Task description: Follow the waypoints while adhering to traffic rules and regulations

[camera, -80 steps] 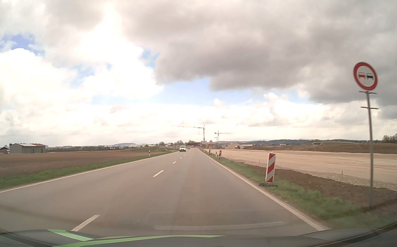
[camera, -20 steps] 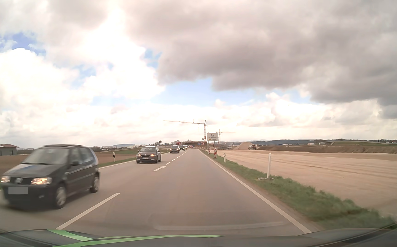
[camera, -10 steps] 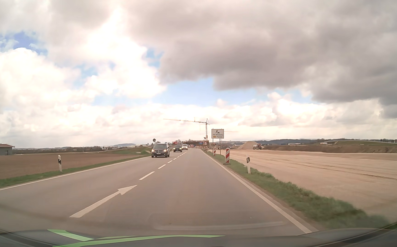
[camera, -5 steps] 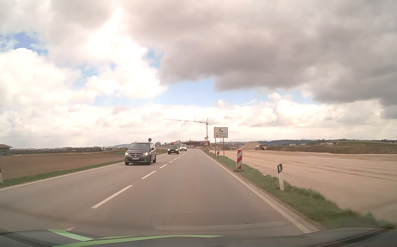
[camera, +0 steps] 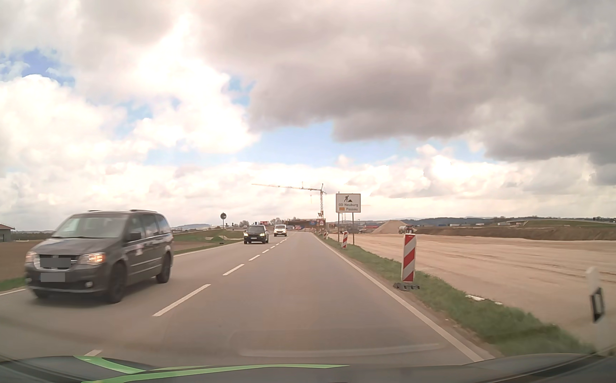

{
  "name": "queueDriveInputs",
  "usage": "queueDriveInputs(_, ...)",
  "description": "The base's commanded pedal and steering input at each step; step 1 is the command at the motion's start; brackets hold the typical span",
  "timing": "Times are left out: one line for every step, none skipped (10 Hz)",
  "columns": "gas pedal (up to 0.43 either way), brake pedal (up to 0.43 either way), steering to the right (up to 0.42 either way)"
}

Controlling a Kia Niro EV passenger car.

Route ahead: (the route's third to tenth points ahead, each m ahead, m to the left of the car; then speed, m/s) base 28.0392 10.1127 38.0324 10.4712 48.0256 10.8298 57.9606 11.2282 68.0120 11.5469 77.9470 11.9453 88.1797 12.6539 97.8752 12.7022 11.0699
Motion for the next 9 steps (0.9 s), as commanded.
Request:
queueDriveInputs(0.079, 0.000, -0.001)
queueDriveInputs(0.087, 0.000, -0.001)
queueDriveInputs(0.087, 0.000, -0.002)
queueDriveInputs(0.087, 0.000, -0.002)
queueDriveInputs(0.087, 0.000, -0.003)
queueDriveInputs(0.087, 0.000, -0.004)
queueDriveInputs(0.087, 0.000, -0.004)
queueDriveInputs(0.087, 0.000, -0.005)
queueDriveInputs(0.087, 0.000, -0.004)
